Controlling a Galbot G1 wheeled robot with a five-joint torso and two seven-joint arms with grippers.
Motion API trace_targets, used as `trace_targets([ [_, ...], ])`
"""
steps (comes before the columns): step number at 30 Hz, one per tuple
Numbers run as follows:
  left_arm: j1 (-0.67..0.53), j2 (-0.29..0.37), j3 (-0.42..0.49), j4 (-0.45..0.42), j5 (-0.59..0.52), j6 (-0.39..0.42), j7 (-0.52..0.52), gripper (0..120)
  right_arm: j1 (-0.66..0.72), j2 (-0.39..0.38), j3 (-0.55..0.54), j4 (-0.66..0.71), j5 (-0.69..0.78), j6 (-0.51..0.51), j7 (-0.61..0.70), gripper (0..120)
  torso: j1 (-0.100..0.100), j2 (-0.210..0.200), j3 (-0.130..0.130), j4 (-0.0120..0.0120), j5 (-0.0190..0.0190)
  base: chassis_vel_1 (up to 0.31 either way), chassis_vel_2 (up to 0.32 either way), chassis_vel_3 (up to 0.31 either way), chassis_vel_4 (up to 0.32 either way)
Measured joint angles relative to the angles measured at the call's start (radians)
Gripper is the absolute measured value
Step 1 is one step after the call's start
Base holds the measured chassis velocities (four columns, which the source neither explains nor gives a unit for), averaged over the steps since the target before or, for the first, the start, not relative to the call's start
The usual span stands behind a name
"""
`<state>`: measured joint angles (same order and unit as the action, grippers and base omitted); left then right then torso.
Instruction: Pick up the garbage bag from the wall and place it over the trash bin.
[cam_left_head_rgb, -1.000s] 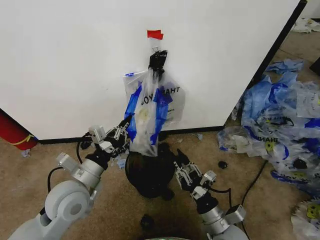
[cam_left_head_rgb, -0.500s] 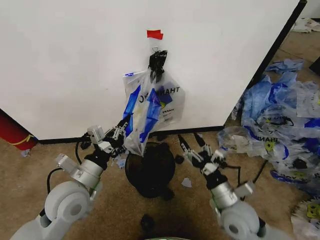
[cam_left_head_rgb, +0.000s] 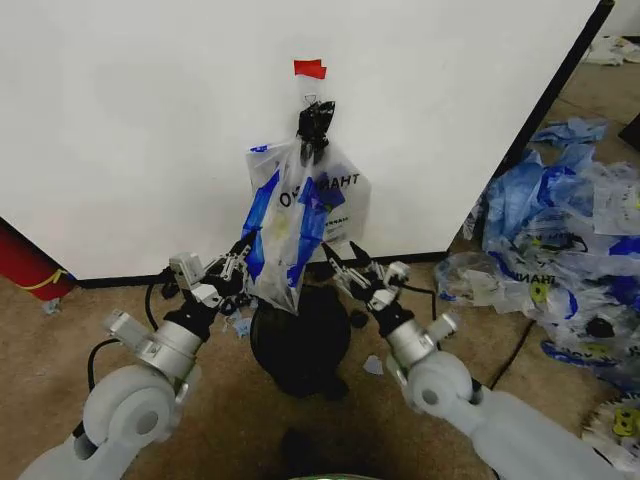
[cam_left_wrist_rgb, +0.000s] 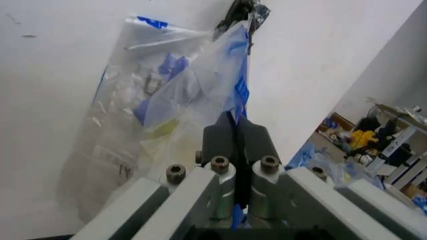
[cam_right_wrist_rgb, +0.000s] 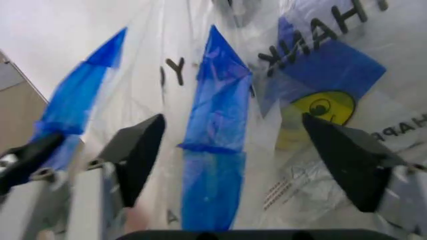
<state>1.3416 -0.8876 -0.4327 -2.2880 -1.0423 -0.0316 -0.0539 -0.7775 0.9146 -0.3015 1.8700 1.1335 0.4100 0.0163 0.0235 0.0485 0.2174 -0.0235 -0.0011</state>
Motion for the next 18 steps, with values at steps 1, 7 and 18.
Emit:
trace_targets([
  [1,0.002,0.0,-0.001,-0.001,0.0,0.0,0.0,0,0.008,0.004,-0.006,-0.007,0.001,0.0,0.0,75,0.0,0.0,0.0,0.0,0.0,0.0,0.0,0.0,0.0],
  [7,0.009,-0.002,-0.012,-0.005,0.0,0.0,0.0,0,0.05,0.032,-0.042,-0.033,0.004,-0.001,0.0,68,0.0,0.0,0.0,-0.0001,0.0,0.0,0.0,0.0,0.0],
  [18,0.023,-0.002,-0.03,-0.016,-0.001,-0.001,0.0,0,0.111,0.072,-0.103,-0.083,0.012,-0.005,0.001,55,0.0,0.0,0.0,-0.0001,0.0001,0.0,0.0,0.0,0.0],
])
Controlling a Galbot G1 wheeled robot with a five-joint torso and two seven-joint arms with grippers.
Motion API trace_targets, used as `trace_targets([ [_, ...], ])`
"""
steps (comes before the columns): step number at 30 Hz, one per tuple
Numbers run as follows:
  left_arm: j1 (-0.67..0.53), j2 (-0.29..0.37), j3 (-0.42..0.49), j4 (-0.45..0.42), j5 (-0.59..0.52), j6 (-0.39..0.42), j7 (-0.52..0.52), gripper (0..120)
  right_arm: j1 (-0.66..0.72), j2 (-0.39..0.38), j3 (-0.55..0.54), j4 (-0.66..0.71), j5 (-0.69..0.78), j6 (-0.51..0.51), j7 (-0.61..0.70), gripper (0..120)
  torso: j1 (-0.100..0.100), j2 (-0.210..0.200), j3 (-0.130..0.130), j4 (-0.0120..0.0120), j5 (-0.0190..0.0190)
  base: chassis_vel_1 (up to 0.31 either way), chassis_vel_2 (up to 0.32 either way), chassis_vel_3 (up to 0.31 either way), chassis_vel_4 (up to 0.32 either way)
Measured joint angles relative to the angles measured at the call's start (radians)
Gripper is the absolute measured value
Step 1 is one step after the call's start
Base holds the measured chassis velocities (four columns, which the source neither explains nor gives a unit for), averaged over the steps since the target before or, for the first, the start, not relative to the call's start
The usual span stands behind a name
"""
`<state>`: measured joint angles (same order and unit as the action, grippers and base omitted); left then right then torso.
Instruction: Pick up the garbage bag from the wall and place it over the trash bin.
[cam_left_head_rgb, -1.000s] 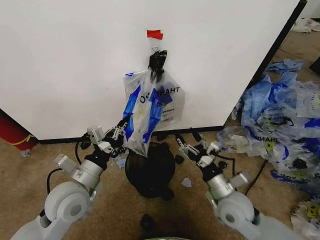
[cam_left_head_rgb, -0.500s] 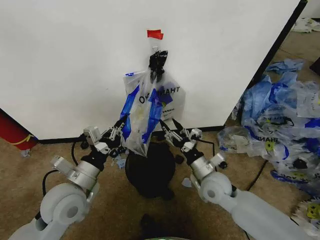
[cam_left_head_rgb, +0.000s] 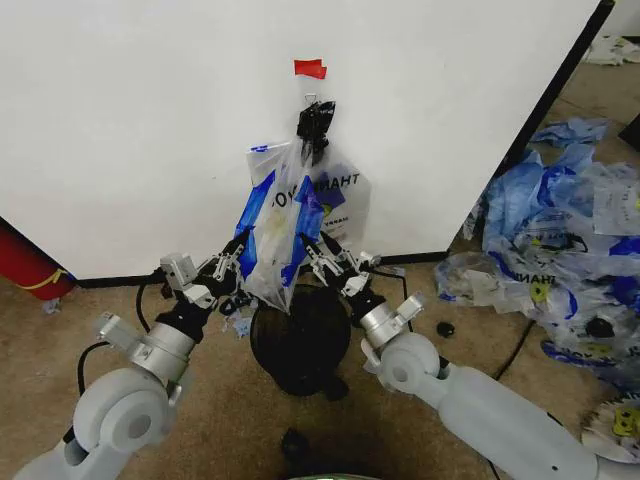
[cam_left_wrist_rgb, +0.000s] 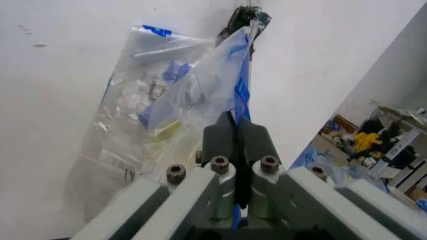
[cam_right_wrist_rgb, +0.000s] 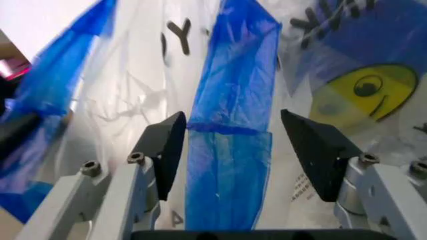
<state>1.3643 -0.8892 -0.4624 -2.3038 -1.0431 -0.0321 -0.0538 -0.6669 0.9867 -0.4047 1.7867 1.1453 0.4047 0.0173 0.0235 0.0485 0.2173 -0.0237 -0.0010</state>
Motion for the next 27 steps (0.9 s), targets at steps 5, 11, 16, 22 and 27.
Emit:
trace_targets([
  [5,0.01,0.0,-0.009,-0.003,0.0,-0.003,0.003,0,0.019,0.025,-0.02,-0.023,0.001,0.0,0.0,43,0.0,0.0,0.0,0.0001,-0.0001,0.0,0.0,0.0,0.0],
  [11,0.01,0.001,-0.01,-0.003,0.0,-0.006,0.004,0,0.024,0.04,-0.035,-0.025,-0.004,0.0,0.0,22,0.0,0.0,0.0,0.0001,-0.0001,0.0,0.0,0.0,0.0],
  [16,0.008,-0.001,-0.007,0.004,0.0,-0.01,0.006,0,0.024,0.044,-0.039,-0.026,-0.01,0.001,0.0,4,0.0,0.0,0.0,0.0,0.0,0.0,0.0,0.0,0.0],
  [22,0.008,-0.005,-0.002,0.01,0.003,-0.014,0.011,0,0.027,0.045,-0.044,-0.033,-0.014,0.007,-0.002,0,0.0,0.0,0.0,0.0001,0.0,0.0,0.0,0.0,0.0],
  [27,0.003,-0.005,0.0,0.014,0.003,-0.014,0.012,0,0.003,0.026,-0.024,0.018,-0.014,0.013,-0.009,0,0.0,0.0,0.0,0.0002,0.0001,0.0,0.0,0.0,0.0],
])
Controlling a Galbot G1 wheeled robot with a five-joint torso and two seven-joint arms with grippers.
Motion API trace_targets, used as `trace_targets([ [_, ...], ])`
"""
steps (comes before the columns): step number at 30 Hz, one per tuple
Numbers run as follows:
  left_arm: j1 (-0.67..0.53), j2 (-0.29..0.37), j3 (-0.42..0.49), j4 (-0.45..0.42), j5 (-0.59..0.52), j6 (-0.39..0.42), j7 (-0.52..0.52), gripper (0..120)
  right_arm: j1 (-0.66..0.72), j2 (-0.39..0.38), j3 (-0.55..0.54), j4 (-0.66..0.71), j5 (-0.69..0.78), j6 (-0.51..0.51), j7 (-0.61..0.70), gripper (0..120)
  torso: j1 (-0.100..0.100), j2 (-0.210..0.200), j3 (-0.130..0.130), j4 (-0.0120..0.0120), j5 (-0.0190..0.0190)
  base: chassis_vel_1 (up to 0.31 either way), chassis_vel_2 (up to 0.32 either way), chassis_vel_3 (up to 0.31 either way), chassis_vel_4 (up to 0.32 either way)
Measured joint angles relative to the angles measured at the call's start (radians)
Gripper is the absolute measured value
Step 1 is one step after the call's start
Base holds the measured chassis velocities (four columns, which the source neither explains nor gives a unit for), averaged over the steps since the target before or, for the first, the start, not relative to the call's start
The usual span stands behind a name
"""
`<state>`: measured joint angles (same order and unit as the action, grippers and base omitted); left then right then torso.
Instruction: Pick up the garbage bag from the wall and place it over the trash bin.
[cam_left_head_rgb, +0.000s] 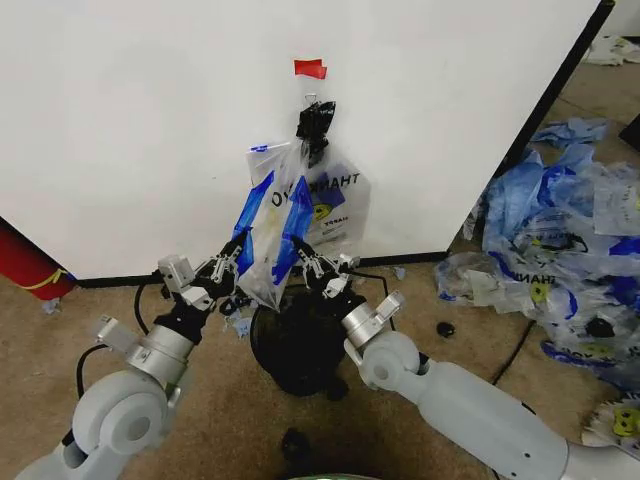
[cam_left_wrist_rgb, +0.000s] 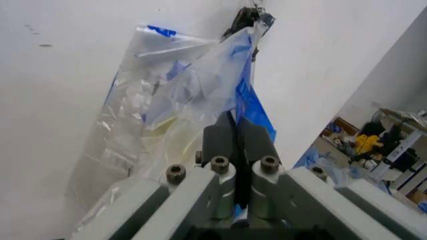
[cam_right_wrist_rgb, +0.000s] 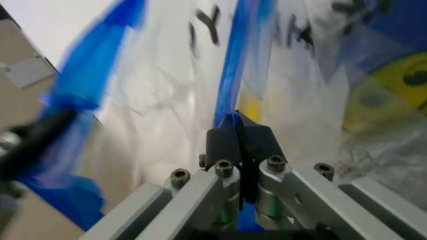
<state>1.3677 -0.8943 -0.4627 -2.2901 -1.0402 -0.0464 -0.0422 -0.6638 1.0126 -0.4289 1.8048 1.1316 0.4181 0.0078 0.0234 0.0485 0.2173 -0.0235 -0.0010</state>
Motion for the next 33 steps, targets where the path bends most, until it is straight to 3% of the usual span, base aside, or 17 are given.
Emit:
trace_targets([
  [20,0.039,0.033,-0.067,-0.054,-0.013,0.0,-0.008,0,-0.318,-0.226,0.297,0.31,0.048,0.028,-0.101,0,0.0,0.0,0.0,-0.0002,0.0,0.0,0.0,0.0,0.0],
  [33,0.104,0.043,-0.103,-0.076,-0.004,-0.006,-0.009,0,-0.448,-0.253,0.357,0.369,0.009,0.07,-0.109,0,0.0,0.0,0.0,-0.0001,0.0,0.0,0.0,0.0,0.0],
])
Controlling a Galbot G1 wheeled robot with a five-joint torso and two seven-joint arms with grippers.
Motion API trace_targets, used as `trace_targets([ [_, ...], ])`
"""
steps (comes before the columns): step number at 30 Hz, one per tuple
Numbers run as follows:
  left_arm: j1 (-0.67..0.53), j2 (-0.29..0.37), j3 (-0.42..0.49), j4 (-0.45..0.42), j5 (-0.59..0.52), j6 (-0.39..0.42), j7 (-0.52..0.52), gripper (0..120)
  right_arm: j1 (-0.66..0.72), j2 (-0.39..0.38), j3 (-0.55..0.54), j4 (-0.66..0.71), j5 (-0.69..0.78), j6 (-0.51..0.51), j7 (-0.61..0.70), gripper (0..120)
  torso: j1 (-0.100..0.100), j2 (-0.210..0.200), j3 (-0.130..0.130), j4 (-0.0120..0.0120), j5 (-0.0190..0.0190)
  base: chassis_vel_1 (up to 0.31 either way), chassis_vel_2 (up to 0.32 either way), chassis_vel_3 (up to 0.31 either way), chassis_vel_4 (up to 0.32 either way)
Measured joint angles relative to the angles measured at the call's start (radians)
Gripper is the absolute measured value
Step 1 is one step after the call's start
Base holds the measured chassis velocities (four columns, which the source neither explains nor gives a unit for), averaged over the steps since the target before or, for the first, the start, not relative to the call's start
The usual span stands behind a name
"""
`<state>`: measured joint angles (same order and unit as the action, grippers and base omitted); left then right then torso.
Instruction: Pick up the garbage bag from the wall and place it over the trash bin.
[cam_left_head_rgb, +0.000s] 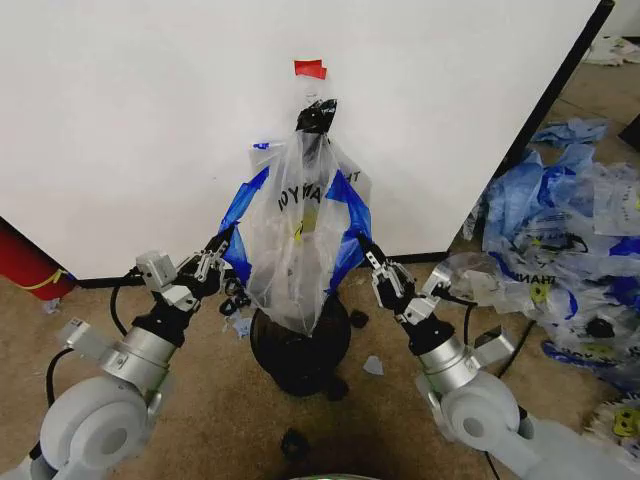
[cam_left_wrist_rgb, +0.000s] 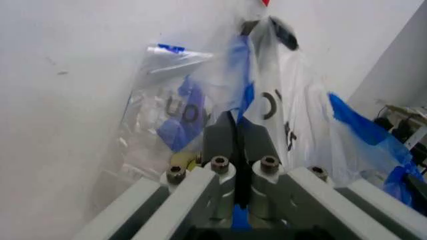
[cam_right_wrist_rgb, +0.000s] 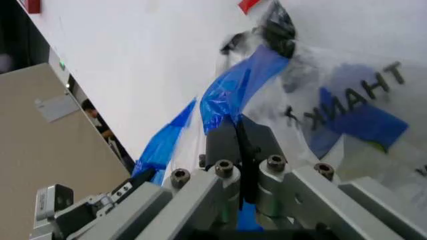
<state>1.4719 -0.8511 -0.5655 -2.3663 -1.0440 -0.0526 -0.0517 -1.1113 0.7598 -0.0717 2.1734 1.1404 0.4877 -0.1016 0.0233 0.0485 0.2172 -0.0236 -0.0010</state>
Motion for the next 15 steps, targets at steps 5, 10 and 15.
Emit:
trace_targets([
  [5,0.017,-0.004,0.016,0.002,0.017,-0.006,-0.001,0,-0.068,0.004,0.009,0.003,-0.033,0.019,-0.003,0,0.0,0.0,0.0,0.0,0.0,0.0,0.0,0.0,0.0],
  [10,0.023,-0.007,0.026,0.008,0.029,-0.011,-0.002,0,-0.109,0.007,0.017,0.003,-0.052,0.032,-0.01,0,0.0,0.0,0.0,-0.0001,-0.0001,0.0,0.0,0.0,0.0],
  [15,0.032,-0.005,0.01,0.003,0.028,-0.015,-0.003,0,-0.123,0.008,0.026,0.012,-0.054,0.038,-0.021,0,0.0,0.0,0.0,-0.0002,-0.0001,0.0,0.0,0.0,0.0],
])
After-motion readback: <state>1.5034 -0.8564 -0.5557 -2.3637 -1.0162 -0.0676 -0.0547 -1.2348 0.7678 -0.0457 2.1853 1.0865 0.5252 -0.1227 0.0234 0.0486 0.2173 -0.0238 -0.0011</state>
